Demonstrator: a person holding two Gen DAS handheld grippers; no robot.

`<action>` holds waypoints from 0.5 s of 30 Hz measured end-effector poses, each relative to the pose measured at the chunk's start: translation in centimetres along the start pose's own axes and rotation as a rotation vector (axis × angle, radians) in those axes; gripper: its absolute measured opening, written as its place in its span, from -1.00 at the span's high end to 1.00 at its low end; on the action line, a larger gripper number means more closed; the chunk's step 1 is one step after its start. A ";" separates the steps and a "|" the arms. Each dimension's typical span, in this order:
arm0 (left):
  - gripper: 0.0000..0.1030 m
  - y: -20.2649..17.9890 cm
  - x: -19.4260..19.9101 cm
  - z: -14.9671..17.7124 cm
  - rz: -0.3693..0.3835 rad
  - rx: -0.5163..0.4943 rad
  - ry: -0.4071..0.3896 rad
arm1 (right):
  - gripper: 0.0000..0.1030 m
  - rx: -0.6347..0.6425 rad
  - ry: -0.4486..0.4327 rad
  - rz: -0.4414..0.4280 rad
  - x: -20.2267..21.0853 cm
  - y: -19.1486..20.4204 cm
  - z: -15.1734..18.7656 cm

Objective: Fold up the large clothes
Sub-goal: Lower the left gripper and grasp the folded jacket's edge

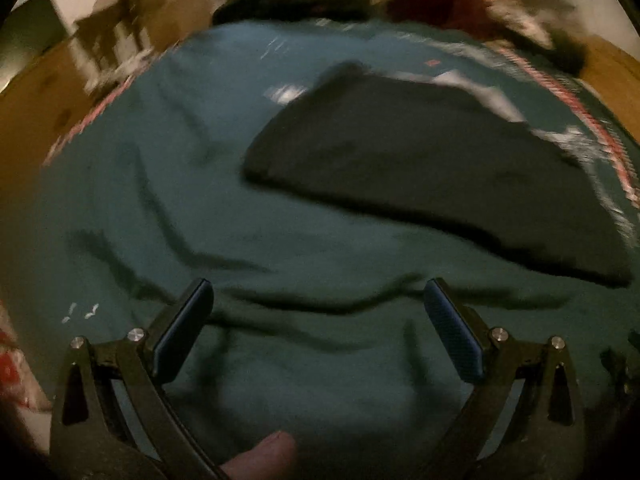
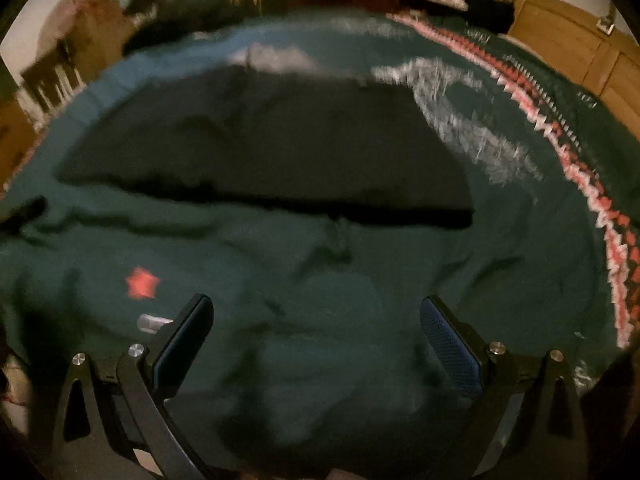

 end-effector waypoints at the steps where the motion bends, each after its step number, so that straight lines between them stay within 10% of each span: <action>1: -1.00 0.5 -0.8 0.5 -0.008 0.014 0.021 | -1.00 0.000 0.027 0.008 -1.4 -0.4 0.7; 11: -0.99 1.9 -1.2 3.0 0.049 0.081 0.089 | -1.00 0.006 0.029 -0.021 -4.8 -1.3 3.6; 15: -0.87 2.4 0.6 0.7 0.219 0.194 0.032 | -1.00 0.031 -0.002 -0.023 -4.7 -1.1 3.8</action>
Point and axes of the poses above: each gripper's, at about its wrist camera, not at the fingertips, and x roughly against the way its jaws point, y to its left, z to its underside, the point moved 7 cm from there along -x, roughly the way its jaws point, and after that the axes turned 2 degrees about -z, right-handed, at the moved point
